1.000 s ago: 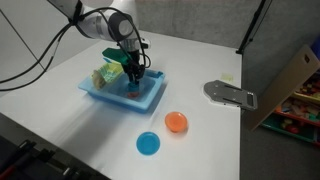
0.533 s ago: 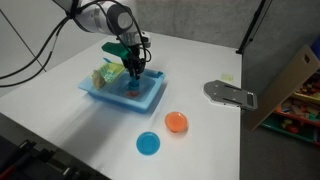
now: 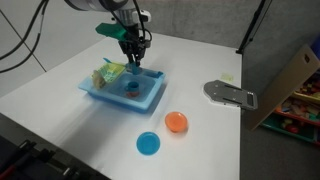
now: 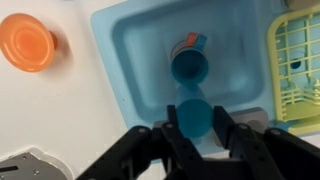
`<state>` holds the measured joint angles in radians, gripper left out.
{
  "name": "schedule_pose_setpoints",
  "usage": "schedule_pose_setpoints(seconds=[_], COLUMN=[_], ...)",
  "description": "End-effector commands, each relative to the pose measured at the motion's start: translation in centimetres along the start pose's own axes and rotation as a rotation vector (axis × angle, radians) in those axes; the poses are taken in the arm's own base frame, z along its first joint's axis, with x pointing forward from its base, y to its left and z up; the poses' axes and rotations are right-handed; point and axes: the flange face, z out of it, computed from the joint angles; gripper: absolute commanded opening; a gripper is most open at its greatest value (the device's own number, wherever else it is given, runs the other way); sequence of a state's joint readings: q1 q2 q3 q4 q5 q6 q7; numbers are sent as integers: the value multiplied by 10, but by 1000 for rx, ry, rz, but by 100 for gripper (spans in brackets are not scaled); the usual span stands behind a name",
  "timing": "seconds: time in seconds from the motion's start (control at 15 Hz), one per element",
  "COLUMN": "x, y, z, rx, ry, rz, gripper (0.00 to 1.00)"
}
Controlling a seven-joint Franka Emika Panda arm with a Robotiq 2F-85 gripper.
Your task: Put the blue cup on the orange plate
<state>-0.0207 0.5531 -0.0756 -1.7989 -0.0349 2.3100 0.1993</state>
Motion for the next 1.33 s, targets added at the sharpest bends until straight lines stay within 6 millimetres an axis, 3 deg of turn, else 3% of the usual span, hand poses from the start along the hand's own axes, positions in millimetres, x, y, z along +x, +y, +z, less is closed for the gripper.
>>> schedule_pose_setpoints(seconds=[0.0,0.33,0.73,1.0,1.27], x=[-25,-41,-39,-40,-47], y=[30,97,185,220,233], z=[-30,-41,-31,-18,-4], rx=[-12,-43,-68,-79,-87], ry=[-1,4,-16,-24,-13], rz=[3,97,256,324,345], gripper=[16,16,16,16,16])
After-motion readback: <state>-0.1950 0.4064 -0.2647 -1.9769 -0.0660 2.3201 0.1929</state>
